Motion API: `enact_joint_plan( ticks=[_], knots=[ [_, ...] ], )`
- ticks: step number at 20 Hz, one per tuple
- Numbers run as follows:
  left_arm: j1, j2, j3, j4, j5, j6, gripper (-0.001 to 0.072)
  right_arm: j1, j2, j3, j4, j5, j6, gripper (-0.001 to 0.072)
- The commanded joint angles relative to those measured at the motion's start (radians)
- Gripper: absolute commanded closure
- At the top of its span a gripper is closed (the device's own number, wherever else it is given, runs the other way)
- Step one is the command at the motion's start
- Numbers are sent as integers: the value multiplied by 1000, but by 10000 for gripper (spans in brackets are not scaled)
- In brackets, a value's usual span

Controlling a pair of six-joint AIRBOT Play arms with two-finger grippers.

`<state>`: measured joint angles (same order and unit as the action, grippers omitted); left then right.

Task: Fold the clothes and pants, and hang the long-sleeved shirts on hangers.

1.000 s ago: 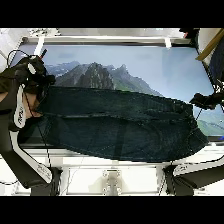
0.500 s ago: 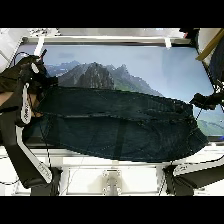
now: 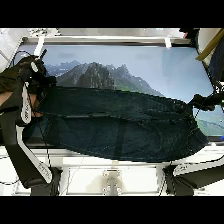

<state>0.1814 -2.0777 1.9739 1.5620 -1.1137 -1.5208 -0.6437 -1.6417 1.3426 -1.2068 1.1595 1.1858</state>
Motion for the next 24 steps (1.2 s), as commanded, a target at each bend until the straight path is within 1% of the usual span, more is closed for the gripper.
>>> enact_joint_plan(
  ticks=[1,3,5,7,8,9,10,11,12,13,14,15,19,21,24],
  knots=[
    [1,-12,9,-31,-76,53,147,0,-1,1,2,9,0,261],
    [0,-24,9,-39,-106,90,147,0,-1,1,2,9,0,261],
    [-8,-29,9,-45,-92,98,148,0,-1,1,1,7,0,261],
    [-19,-29,11,-56,-69,124,167,0,-1,1,1,7,0,261],
    [-24,-29,11,-56,-56,124,190,0,-1,1,1,7,0,261],
    [-27,-29,11,-56,-45,124,271,0,-1,1,1,7,0,261],
    [-31,-29,11,-56,-34,123,414,0,-1,1,1,8,0,261],
    [-35,-29,11,-56,-25,123,541,0,-1,1,1,8,0,261],
    [-37,-29,11,-55,-19,124,644,0,-1,1,1,8,0,261],
    [-37,-29,11,-55,-14,123,665,0,-1,1,1,8,0,261],
    [-37,-29,11,-52,-14,123,667,0,-1,1,1,8,0,261],
    [-37,-29,11,-52,-15,122,690,0,-1,1,0,8,0,261],
    [-37,-27,11,-52,-14,122,691,0,-1,1,-4,21,-2,261],
    [-37,-27,11,-52,-15,122,691,0,-5,1,-20,38,-27,258],
    [-37,-26,11,-52,-16,114,691,0,-14,2,-20,-19,-27,258]
  ],
)
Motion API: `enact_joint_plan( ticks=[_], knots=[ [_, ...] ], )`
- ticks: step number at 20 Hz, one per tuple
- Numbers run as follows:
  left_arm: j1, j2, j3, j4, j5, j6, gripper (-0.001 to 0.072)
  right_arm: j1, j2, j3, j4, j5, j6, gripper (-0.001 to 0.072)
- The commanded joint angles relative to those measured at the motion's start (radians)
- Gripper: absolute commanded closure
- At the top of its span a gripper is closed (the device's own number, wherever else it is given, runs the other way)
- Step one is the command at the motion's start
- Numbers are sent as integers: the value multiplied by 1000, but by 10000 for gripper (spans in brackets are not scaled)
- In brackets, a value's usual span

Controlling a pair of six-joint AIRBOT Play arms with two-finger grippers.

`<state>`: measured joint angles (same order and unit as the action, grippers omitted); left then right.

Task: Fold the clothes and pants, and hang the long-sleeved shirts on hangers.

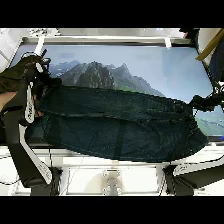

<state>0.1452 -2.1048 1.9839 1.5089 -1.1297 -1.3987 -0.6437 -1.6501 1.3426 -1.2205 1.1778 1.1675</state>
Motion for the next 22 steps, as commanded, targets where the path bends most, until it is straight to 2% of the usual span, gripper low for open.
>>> enact_joint_plan(
  ticks=[1,6,7,10,14,15,18,22],
  knots=[
    [-1,1,1,1,0,-8,691,2,-8,2,-3,-66,-8,258],
    [-1,2,1,0,0,-19,691,2,-76,2,61,-58,-15,264],
    [-1,4,1,1,0,-27,691,2,-83,2,97,-51,-53,347],
    [-1,28,2,1,0,-34,691,2,-82,14,185,-50,-102,663],
    [0,86,40,1,13,-37,691,2,-82,137,210,-76,-90,665],
    [0,106,42,1,47,-60,691,2,-82,176,220,-101,-76,665],
    [0,136,42,1,155,-200,691,10,-82,228,254,-209,-29,665],
    [-8,107,40,2,190,-265,691,52,-105,227,245,-344,-14,665]
  ],
)
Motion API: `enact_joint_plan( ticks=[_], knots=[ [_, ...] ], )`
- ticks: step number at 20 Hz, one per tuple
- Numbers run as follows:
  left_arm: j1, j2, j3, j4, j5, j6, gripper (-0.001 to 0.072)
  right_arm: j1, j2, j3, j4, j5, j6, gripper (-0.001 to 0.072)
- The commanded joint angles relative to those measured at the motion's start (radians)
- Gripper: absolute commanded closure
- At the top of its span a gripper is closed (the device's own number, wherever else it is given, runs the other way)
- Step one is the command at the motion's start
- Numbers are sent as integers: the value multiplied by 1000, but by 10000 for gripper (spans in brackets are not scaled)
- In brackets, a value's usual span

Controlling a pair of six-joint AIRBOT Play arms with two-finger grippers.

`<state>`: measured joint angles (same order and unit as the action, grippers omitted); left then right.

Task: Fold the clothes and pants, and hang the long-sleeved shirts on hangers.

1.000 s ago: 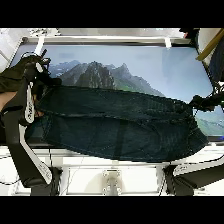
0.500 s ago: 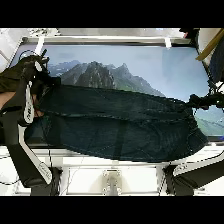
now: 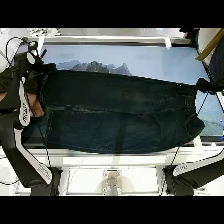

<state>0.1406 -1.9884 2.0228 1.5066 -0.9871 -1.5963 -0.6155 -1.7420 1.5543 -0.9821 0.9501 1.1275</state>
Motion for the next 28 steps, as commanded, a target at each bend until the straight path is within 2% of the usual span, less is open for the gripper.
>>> enact_joint_plan(
  ticks=[1,4,5,6,7,10,12,15,17,23,28],
  knots=[
    [-4,-20,0,3,55,-76,692,35,-24,16,7,-158,56,665],
    [-4,-37,0,-1,91,-103,680,64,-52,16,11,-220,95,662],
    [-4,-33,1,-1,98,-103,516,72,-53,16,11,-221,95,595],
    [-4,-23,1,-1,97,-103,207,75,-49,17,18,-219,95,410],
    [-3,-5,1,-1,86,-103,136,74,-40,24,26,-200,95,298],
    [8,101,1,3,-20,-101,138,59,2,115,20,5,92,298],
    [9,197,0,3,-137,-99,140,60,56,183,18,209,32,298],
    [-16,344,-13,3,-306,-98,238,83,188,195,31,448,-62,299],
    [-53,448,-49,3,-356,-87,238,109,268,194,37,566,-80,299],
    [-162,728,-194,3,-399,-72,238,149,431,195,39,600,-82,299],
    [-166,778,-206,3,-446,-72,238,148,474,209,39,601,-68,298]
  ],
)
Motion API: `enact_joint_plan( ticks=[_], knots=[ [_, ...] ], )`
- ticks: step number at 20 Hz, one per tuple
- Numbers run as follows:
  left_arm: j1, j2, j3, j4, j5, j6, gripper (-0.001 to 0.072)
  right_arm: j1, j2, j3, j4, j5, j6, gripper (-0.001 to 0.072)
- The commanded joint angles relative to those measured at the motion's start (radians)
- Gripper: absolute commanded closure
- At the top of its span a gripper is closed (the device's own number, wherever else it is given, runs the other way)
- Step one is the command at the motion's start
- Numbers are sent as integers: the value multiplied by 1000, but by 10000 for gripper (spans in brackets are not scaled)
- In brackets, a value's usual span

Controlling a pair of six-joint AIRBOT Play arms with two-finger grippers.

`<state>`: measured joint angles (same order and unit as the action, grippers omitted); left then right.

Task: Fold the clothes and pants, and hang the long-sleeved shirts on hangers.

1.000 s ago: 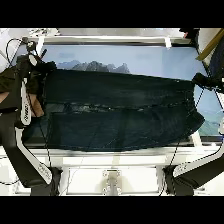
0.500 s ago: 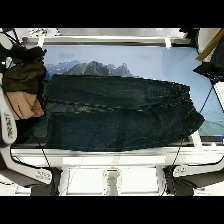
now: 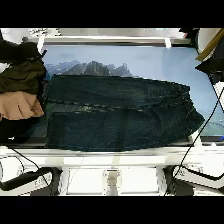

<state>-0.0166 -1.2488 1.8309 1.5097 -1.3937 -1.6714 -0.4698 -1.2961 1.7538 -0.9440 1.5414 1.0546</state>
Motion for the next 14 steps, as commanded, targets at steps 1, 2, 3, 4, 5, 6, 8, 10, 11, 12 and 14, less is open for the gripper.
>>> enact_joint_plan(
  ticks=[1,2,3,4,5,6,8,10,11,12,14],
  knots=[
    [-8,39,-14,0,-55,3,238,3,28,13,1,10,5,298],
    [-8,39,-14,1,-77,3,238,3,29,13,0,10,5,298],
    [-8,39,-15,12,-105,4,238,3,29,13,0,10,5,299],
    [-8,42,-18,47,-131,4,238,3,29,13,0,10,5,298],
    [-8,53,-33,87,-145,4,238,3,29,13,0,10,5,298],
    [-8,72,-61,129,-149,3,238,3,29,13,0,10,5,298],
    [0,137,-160,185,-148,3,239,3,29,13,0,10,5,299],
    [25,230,-304,189,-148,2,238,3,29,13,-1,10,5,298],
    [42,283,-400,189,-143,0,238,3,29,13,-1,10,5,298],
    [61,340,-489,192,-130,-16,238,3,29,13,-1,10,5,298],
    [117,477,-693,193,-60,-62,238,3,29,13,-2,10,5,298]
  ],
)
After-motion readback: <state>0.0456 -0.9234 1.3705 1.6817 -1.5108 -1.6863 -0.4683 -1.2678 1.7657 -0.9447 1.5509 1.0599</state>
